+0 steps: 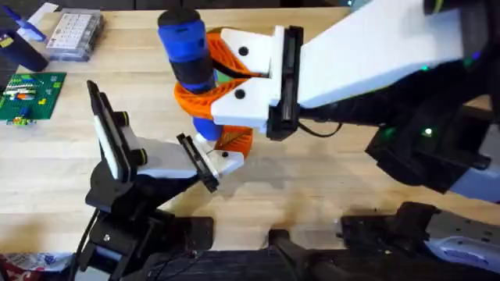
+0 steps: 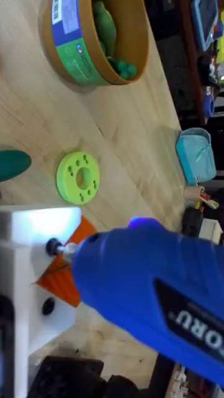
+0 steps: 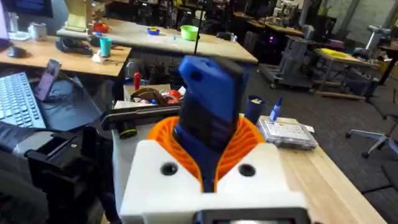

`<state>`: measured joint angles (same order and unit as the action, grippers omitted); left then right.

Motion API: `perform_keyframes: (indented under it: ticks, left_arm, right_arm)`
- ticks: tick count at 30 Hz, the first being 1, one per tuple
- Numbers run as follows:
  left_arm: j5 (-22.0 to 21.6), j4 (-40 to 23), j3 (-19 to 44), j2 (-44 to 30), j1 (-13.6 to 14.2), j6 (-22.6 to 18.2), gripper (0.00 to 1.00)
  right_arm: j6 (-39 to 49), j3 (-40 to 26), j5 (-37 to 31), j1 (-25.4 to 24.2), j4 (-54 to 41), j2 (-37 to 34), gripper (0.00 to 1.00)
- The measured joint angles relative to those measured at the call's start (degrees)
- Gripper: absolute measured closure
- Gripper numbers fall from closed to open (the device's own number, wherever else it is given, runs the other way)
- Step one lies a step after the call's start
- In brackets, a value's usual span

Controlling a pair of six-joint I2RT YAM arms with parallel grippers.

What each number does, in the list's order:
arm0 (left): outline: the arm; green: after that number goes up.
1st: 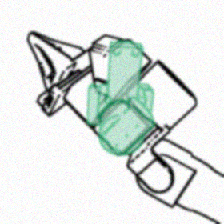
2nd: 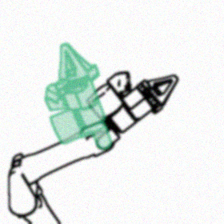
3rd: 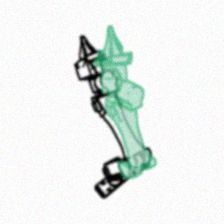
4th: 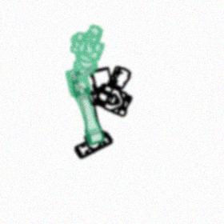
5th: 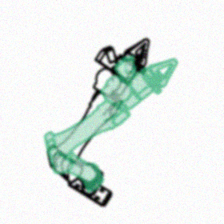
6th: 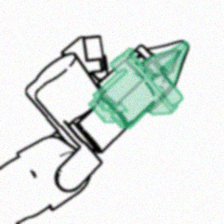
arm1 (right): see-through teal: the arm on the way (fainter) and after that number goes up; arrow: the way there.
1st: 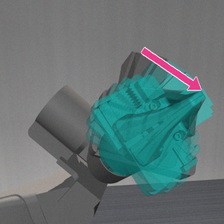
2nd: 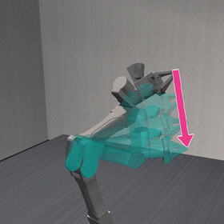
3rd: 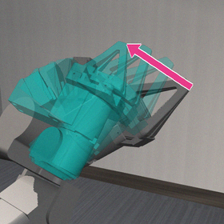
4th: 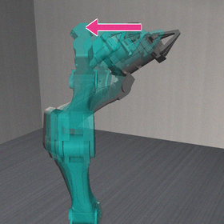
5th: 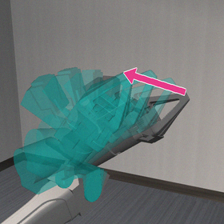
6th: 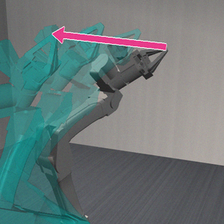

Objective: Pick up the gripper from the table and insert it into the empty holder that is missing its gripper. Then pick up a screw, insert it into the mounting hole, and use the screwdriver to tighten it. Finally, clean up the table by picking up the vegetable and placing it into the bucket.

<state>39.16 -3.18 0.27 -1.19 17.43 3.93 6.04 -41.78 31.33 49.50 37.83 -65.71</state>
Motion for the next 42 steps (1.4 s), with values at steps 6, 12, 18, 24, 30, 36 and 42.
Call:
perform_keyframes:
  ticks: [6,12,18,24,30,36,42]
  left_arm:
    - [-0.03,-0.02,0.0,0.0,0.0,0.07,0.987]
    - [-0.02,0.0,0.0,0.0,0.0,0.15,0.987]
    - [-0.02,0.0,0.0,0.0,0.0,0.17,0.987]
    - [-0.15,0.11,0.0,0.02,0.0,-0.02,0.987]
    - [-0.11,0.11,0.02,0.07,0.0,-0.02,0.987]
    - [0.02,0.09,0.02,0.07,0.0,0.0,0.987]
    - [0.02,0.09,0.02,0.07,0.0,-0.02,0.987]
  right_arm:
    - [-0.04,-0.02,0.0,0.0,1.48,-1.06,0.943]
    - [-0.06,-0.02,0.02,0.0,1.54,-1.11,0.941]
    - [-0.06,-0.02,0.02,0.0,1.53,-1.12,0.942]
    - [-0.26,0.0,0.2,0.0,3.51,-1.68,0.941]
    - [-0.48,0.79,0.02,-0.07,13.58,-1.42,0.941]
    - [-0.5,0.79,0.04,-0.96,17.37,0.98,0.942]
    - [-0.5,0.79,0.04,-2.1,15.59,0.92,0.94]
